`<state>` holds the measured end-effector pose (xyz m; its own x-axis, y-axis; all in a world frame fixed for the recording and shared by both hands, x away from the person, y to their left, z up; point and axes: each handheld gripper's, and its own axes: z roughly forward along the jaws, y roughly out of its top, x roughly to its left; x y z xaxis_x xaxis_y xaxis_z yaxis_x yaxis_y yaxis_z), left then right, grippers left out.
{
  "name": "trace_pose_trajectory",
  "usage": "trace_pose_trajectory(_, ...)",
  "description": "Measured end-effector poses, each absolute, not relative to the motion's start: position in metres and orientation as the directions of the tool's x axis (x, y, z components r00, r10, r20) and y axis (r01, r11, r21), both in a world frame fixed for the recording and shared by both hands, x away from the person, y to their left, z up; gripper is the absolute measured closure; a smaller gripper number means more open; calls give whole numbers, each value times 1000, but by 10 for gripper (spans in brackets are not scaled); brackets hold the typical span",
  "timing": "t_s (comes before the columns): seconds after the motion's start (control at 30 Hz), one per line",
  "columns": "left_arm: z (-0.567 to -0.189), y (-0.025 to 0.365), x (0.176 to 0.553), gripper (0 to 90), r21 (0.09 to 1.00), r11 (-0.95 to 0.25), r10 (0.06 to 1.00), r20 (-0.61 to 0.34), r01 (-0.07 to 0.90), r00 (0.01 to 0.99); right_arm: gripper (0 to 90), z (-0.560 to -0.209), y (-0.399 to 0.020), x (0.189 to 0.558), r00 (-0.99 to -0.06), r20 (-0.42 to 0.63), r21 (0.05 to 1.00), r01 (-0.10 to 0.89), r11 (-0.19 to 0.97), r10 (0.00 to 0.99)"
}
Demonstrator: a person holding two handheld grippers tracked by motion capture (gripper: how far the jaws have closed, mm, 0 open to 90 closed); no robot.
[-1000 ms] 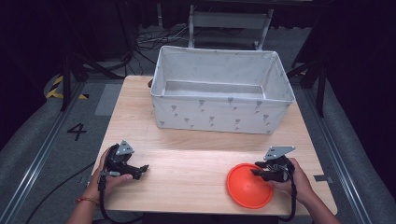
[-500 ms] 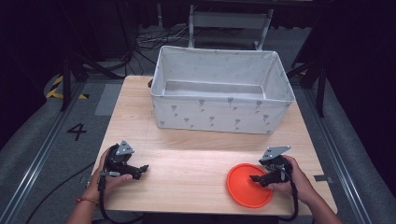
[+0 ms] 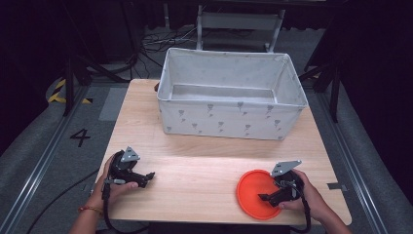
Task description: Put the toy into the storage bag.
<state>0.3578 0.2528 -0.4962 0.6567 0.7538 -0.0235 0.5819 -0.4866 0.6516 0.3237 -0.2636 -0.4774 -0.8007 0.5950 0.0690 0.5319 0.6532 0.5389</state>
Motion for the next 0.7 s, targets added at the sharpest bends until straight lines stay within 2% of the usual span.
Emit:
trace_pose_trajectory(0.07,-496,253,358,2,650,-487,754,-24,583,657,385,-475,-270,328,-784,95,558,552,620,613)
trace_pose_trajectory(0.1,-496,253,358,2,650,-487,754,-24,583,657,385,-475,-270,328,-784,95,558,552,620,613)
trace_pose_trajectory(0.13,-496,253,358,2,652,-486,754,-24,581,657,487,-471,-275,330,-781,110,582,552,597,615)
trace_pose_trajectory(0.17,-496,253,358,2,651,-487,754,-24,583,657,539,-468,-279,331,-777,125,597,556,579,617)
trace_pose_trajectory(0.37,-496,253,358,2,651,-486,754,-25,583,657,689,-453,-283,335,-788,169,629,548,551,592)
trace_pose_trajectory(0.57,-496,253,358,2,652,-486,754,-24,582,656,795,-427,-281,334,-831,192,671,499,549,522)
trace_pose_trajectory(0.7,-496,253,358,2,652,-486,754,-24,582,657,811,-407,-273,329,-861,119,672,437,598,495)
